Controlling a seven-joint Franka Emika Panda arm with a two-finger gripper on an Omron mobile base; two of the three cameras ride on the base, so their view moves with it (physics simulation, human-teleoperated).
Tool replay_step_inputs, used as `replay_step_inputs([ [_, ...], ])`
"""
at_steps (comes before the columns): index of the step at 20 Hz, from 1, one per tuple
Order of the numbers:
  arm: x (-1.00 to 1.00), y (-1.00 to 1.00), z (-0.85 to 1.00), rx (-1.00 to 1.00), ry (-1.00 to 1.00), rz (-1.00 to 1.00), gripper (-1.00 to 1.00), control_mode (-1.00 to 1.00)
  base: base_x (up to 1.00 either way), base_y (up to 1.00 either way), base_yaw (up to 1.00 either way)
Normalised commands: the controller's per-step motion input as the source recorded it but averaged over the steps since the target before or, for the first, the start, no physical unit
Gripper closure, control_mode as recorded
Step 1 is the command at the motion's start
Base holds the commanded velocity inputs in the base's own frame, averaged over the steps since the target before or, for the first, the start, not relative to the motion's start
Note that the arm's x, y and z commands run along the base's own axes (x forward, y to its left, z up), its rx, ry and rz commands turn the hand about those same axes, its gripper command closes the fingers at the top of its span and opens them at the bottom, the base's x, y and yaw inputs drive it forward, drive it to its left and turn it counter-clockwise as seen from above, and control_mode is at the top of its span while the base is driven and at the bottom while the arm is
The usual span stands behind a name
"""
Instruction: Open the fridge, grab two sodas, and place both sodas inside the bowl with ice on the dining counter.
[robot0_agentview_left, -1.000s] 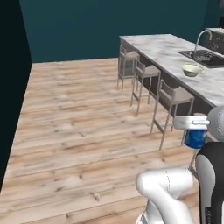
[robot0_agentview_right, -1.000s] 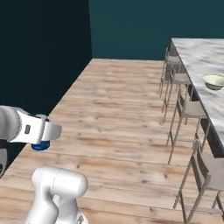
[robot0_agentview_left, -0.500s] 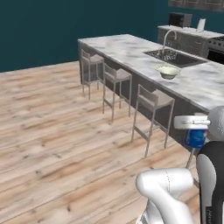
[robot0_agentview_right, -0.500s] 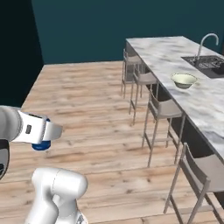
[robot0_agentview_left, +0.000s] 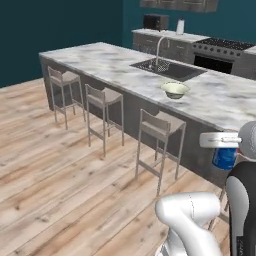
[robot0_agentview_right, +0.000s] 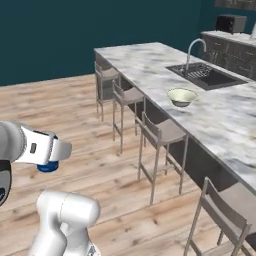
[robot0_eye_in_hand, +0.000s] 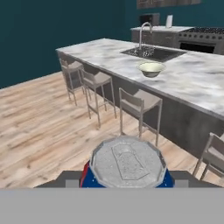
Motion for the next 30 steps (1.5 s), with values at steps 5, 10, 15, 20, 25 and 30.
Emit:
replay_step_inputs([
  [5,0.00,0.00,0.00,0.00,0.00,0.00,1.00,1.00,0.84,0.67,-0.43],
  [10,0.00,0.00,0.00,0.00,0.00,0.00,1.00,1.00,0.76,0.62,-0.45],
  [15,0.00,0.00,0.00,0.00,0.00,0.00,1.00,1.00,0.72,0.57,-0.46],
  [20,0.00,0.00,0.00,0.00,0.00,0.00,1.00,1.00,0.67,0.51,-0.47],
  [25,0.00,0.00,0.00,0.00,0.00,0.00,1.00,1.00,0.66,0.43,-0.47],
  [30,0.00,0.00,0.00,0.00,0.00,0.00,1.00,1.00,0.66,0.43,-0.48],
])
